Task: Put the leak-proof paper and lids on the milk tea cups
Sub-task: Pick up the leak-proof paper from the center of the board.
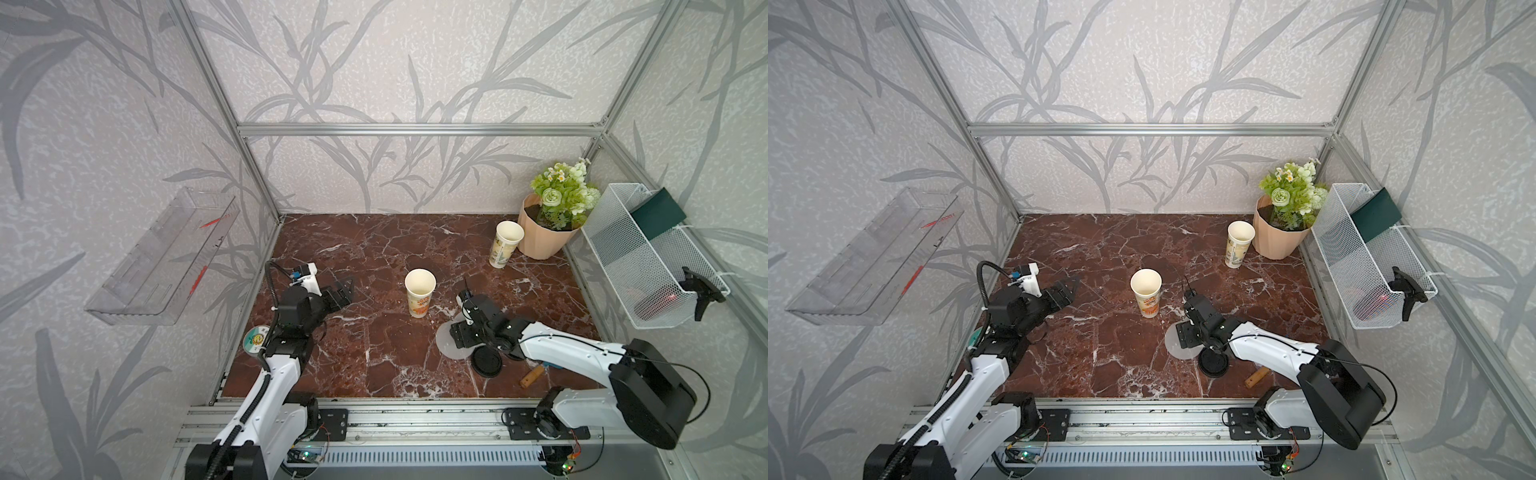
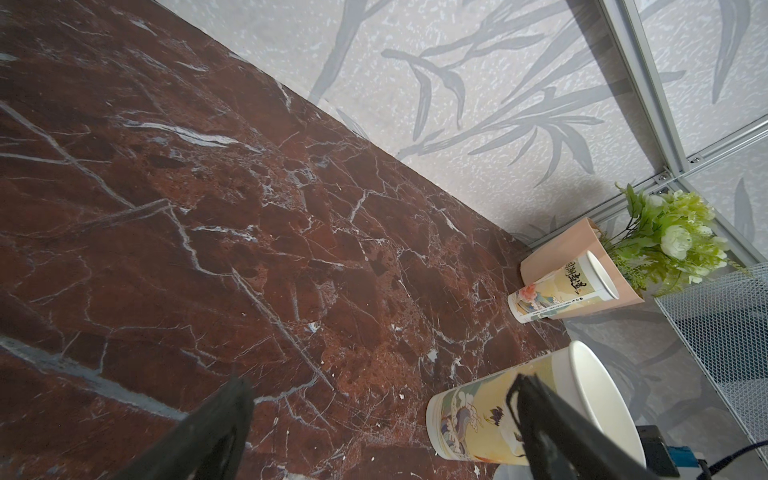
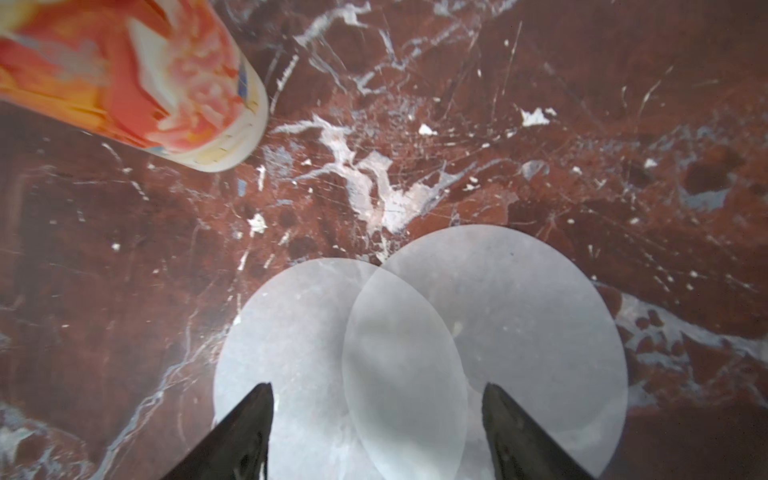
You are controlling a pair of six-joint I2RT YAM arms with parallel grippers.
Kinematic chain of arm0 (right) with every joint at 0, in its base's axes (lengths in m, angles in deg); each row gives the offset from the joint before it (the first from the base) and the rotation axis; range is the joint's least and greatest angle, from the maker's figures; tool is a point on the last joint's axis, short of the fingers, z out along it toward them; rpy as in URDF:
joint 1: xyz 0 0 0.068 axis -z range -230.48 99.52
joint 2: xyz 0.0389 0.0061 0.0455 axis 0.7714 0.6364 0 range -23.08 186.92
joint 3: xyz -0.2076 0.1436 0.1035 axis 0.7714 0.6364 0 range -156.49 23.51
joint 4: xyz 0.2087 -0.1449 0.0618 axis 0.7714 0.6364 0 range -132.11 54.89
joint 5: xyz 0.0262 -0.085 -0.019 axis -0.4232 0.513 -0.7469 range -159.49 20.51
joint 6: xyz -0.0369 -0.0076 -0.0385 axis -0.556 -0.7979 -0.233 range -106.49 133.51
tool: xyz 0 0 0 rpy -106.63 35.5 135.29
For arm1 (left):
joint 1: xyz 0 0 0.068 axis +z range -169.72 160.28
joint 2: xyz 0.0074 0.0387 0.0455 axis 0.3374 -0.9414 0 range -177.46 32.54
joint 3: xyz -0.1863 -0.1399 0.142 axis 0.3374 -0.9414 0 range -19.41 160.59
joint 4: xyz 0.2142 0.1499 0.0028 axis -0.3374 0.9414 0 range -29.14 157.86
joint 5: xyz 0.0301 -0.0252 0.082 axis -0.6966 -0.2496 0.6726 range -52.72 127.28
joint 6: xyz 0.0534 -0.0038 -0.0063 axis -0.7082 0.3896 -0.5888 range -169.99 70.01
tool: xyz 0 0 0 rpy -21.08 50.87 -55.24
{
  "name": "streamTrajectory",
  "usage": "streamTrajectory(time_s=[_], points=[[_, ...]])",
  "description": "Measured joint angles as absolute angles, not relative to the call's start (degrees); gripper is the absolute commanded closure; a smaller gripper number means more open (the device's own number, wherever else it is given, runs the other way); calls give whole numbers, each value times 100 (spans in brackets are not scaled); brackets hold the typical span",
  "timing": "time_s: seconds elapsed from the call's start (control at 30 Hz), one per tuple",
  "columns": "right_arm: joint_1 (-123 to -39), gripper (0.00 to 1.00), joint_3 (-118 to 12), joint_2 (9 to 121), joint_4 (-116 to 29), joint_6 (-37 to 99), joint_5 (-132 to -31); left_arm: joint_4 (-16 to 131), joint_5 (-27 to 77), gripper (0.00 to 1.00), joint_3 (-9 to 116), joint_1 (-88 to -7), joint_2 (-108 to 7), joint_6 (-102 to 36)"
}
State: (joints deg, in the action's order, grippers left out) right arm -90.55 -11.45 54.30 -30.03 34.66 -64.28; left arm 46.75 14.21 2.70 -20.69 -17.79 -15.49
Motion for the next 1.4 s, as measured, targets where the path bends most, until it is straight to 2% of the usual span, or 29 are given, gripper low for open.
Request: streamTrajectory(time_s=[0.17,0.43,0.53,0.7,0.9,1.03,1.4], points=[[-9055,28,-1418,5942,-2702,3416,-6271,4684,1421,1,270,-2069,-1779,-1551],[-9055,50,-1672,6418,-2730,3448,-6183,4723,1338,1,204,-2069,-1700,-1595],[-9055,58,-1694,6469,-2811,3494,-6181,4727,1316,1,206,-2071,-1661,-1599],[-9055,62,-1685,6460,-2842,3516,-6159,4738,1314,1,206,-2071,-1628,-1638],[-9055,78,-1475,6156,-2829,3538,-6076,4765,1309,1,204,-2071,-1628,-1643],[-9055,83,-1302,5782,-2857,3545,-6039,4760,1229,1,204,-2071,-1628,-1634],[-9055,86,-1134,4604,-2901,3540,-6024,4255,450,2,93,-2180,-1807,-1177]])
